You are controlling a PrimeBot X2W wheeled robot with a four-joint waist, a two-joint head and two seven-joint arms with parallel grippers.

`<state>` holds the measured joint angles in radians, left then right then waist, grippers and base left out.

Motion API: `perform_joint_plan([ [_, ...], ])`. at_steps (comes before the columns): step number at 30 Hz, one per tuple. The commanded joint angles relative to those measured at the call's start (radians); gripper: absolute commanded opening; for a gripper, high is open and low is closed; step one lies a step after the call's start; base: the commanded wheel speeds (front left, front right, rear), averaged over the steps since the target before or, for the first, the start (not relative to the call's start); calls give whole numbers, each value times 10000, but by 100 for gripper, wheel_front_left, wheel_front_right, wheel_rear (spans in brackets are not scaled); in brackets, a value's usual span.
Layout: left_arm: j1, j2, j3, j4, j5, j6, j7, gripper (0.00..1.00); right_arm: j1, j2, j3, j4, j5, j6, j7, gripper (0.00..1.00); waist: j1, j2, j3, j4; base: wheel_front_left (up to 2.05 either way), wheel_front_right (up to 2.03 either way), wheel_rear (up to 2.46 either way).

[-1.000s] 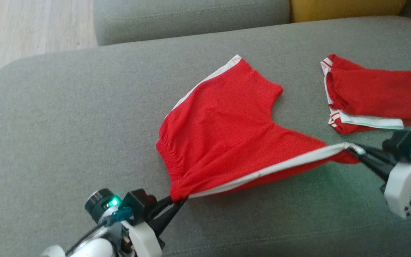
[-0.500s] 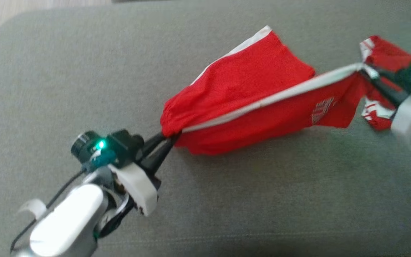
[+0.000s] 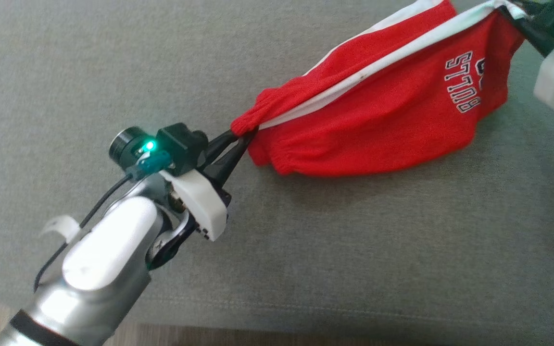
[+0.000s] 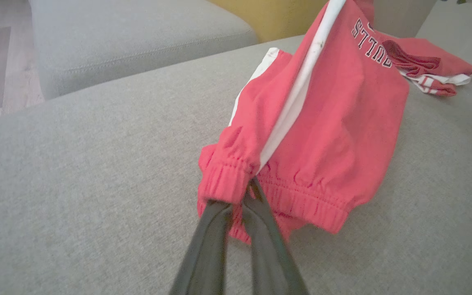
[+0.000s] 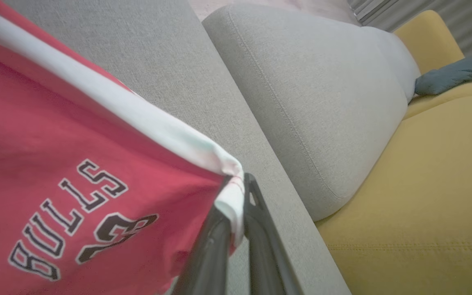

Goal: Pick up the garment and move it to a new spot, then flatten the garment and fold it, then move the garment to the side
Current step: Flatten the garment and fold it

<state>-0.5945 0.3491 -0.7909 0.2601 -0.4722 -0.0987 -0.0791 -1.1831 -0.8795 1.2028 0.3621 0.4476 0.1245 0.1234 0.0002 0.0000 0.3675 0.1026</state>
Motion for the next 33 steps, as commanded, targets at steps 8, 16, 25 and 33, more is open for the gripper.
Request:
perform_joint_plan([
  [8, -1236, -341, 92, 852, 19, -165, -515, 0, -991, 171, 730, 1053, 262, 62, -235, 0, -2, 0, 807, 692, 0, 0, 0],
  [16, -1653, -649, -71, 1713, 72, -154, -862, 100, -856, 551, 771, 1498, 89, 62, -398, 100, -2, 0, 1020, 761, 0, 0, 0],
  [25, -1719, -701, 85, 2255, 24, 90, -1204, 100, -682, 1012, 768, 2420, 642, 62, -1309, 100, -2, 0, 696, 459, 0, 0, 0],
  [33, -1476, -506, 599, 2207, -233, 587, -1535, 100, -128, 1871, -602, 3745, 1491, 62, -3111, 100, -2, 0, -168, -164, 0, 0, 0],
])
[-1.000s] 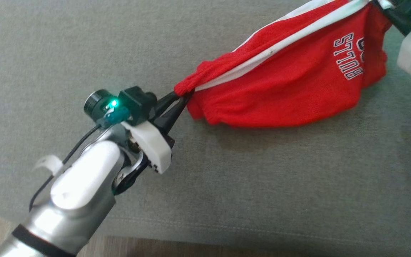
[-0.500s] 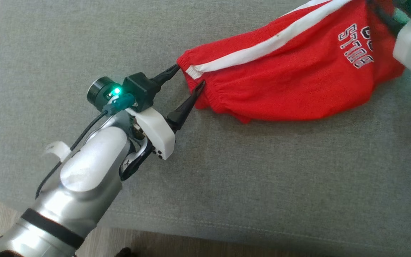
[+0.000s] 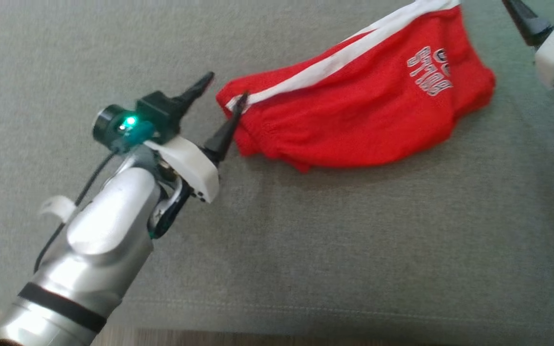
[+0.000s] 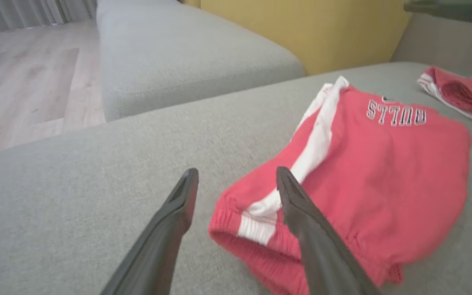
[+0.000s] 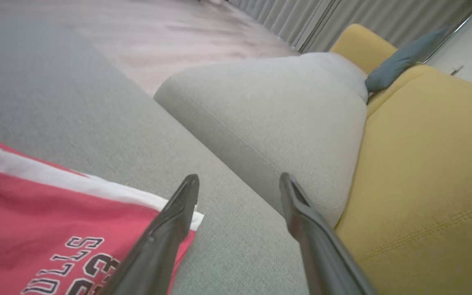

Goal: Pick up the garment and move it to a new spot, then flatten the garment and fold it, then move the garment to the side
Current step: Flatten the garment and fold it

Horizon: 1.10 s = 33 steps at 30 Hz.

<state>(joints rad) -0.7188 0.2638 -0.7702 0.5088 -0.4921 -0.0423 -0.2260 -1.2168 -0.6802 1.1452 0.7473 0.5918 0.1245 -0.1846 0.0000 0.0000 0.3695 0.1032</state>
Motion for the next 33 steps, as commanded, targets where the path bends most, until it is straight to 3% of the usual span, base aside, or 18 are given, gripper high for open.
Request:
perform_joint_plan([
  [1, -184, 348, 511, -355, -95, 111, -117, 100, 321, 9, -266, -41, 106, 62, -221, 100, 0, 0, -297, -245, 0, 0, 0],
  [8, 424, 336, 1610, -1197, -451, 789, -338, 100, 1548, 773, -1985, -303, -37, 62, -747, 100, 0, 0, -1109, -706, 0, 0, 0],
  [16, 1989, 26, 3545, -2714, -75, 1550, -355, 100, 4315, 1703, -5451, -2024, -1248, 62, -769, 100, 0, 0, -1870, -1159, 0, 0, 0],
  [26, 4112, -972, 4898, -3571, 1146, 1216, -357, 100, 8230, 3717, -8811, -4013, -3508, 62, -771, 100, 0, 0, -2499, -1481, 0, 0, 0],
  [29, 4652, -1299, 5258, -3813, 1573, 1040, -357, 100, 9068, 4383, -9285, -4405, -3976, 62, -771, 100, 0, 0, -2569, -1570, 0, 0, 0],
  [33, 5046, -1575, 5631, -3952, 1825, 842, -357, 100, 9551, 4816, -9612, -4651, -4323, 62, -731, 100, 0, 0, -2601, -1615, 0, 0, 0],
])
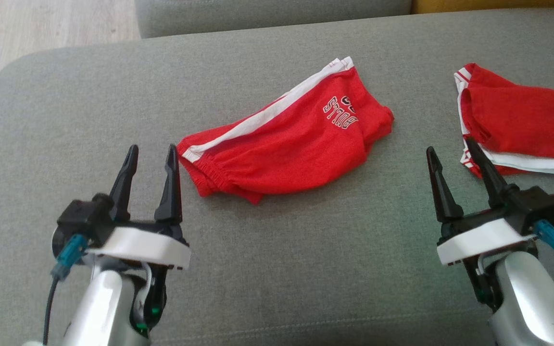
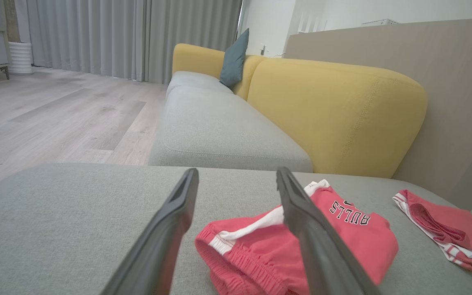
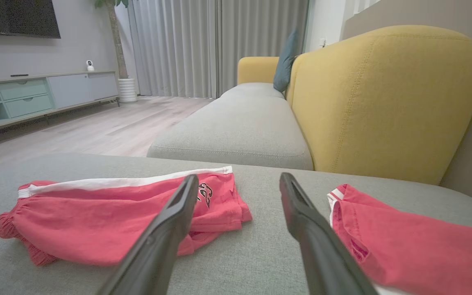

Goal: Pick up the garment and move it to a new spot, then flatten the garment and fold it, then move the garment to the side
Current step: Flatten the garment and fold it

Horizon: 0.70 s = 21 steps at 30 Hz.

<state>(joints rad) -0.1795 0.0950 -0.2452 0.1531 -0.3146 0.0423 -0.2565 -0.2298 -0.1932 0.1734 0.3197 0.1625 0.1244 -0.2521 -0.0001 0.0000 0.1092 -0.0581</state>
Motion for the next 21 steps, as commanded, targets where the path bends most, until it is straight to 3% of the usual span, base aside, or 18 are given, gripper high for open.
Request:
perform_joint_plan([
  [1, -269, 43, 475, -426, 129, -80, -52, 100, -221, 44, 29, -450, -107, 63, -36, 100, 1, 0, 1, -3, 0, 0, 0],
  [9, -273, -271, 917, -337, 577, -663, -52, 100, -8, 674, -466, -754, 49, 63, 524, 100, 1, 0, 306, 257, 0, 0, 0],
  [15, -421, -385, 1005, -138, 704, -922, -53, 100, -342, 1265, -1252, -409, 1618, 63, 1566, 100, 1, 0, 786, 686, 0, 0, 0],
  [21, -637, -432, 983, 34, 735, -1074, -53, 100, -1055, 1421, -1951, 342, 3813, 63, 2771, 100, 1, 0, 1226, 1243, 0, 0, 0],
])
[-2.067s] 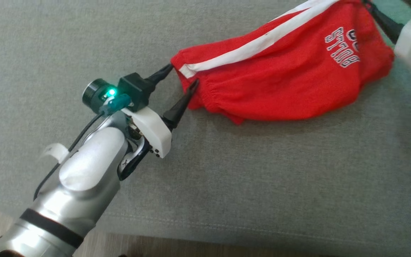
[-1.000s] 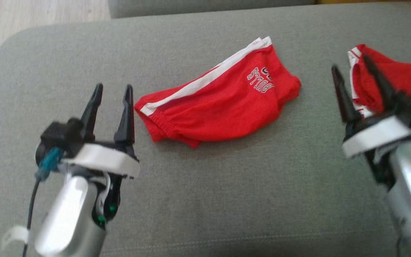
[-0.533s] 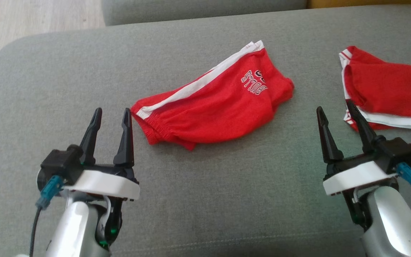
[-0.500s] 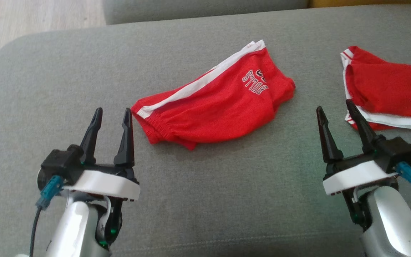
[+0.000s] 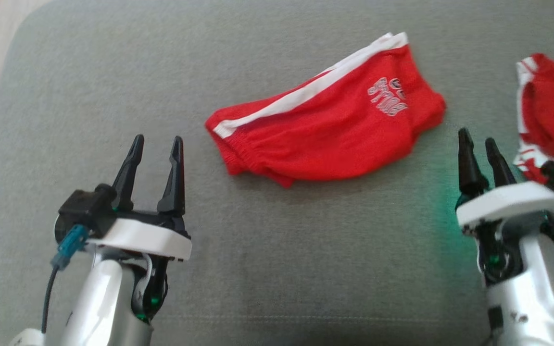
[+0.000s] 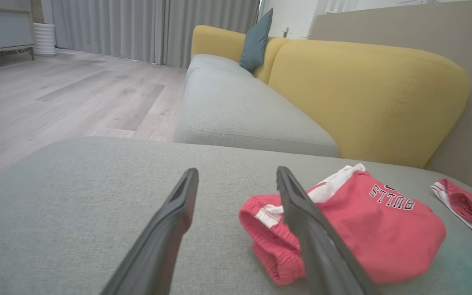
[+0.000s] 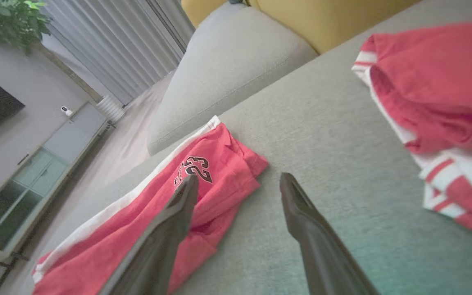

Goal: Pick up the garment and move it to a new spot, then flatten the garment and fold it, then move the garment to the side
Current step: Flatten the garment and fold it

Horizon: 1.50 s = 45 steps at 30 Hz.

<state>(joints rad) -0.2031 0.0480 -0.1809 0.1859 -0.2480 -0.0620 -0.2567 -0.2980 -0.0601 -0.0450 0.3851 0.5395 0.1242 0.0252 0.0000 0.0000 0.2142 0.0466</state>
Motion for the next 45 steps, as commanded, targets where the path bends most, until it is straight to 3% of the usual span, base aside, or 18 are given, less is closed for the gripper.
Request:
perform_joint_plan([
  [1, -433, 34, 323, -273, 71, -50, -51, 100, -513, 92, 194, -145, 410, 65, 133, 100, 0, 0, 238, 294, 0, 0, 0],
  [5, -533, 27, 237, -219, -34, -69, -51, 100, -1083, 95, 11, 714, 1540, 65, 610, 100, 0, 0, 431, 644, 0, 0, 0],
  [12, -615, 24, 66, -264, -252, 48, -51, 100, -2209, 97, -542, 2599, 2101, 65, 1098, 100, 0, 0, 647, 1119, 0, 0, 0],
  [23, -735, 23, -100, -320, -400, 131, -51, 100, -3673, 98, -715, 4572, 2245, 65, 1491, 100, 0, 0, 908, 1469, 0, 0, 0],
  [34, -835, 23, -107, -295, -517, 196, -51, 100, -4789, 98, -292, 6119, 1992, 65, 964, 100, 0, 0, 1133, 1481, 0, 0, 0],
  [35, -825, 23, -65, -274, -492, 187, -51, 100, -4942, 98, -101, 6359, 2125, 65, 826, 91, 0, 0, 1123, 1425, 0, 0, 0],
  [36, -822, 23, -46, -259, -481, 183, -51, 100, -4999, 98, 16, 6450, 2148, 65, 691, 33, 0, 0, 1105, 1388, 0, 0, 0],
  [37, -818, 22, -28, -241, -467, 177, -51, 100, -5030, 98, 140, 6524, 2151, 65, 549, 0, 0, 0, 1078, 1348, 0, 0, 0],
  [45, -654, 22, 87, -110, -377, 127, -51, 100, -4792, 98, 426, 6629, 2669, 65, -641, 0, 0, 0, 583, 950, 0, 0, 0],
])
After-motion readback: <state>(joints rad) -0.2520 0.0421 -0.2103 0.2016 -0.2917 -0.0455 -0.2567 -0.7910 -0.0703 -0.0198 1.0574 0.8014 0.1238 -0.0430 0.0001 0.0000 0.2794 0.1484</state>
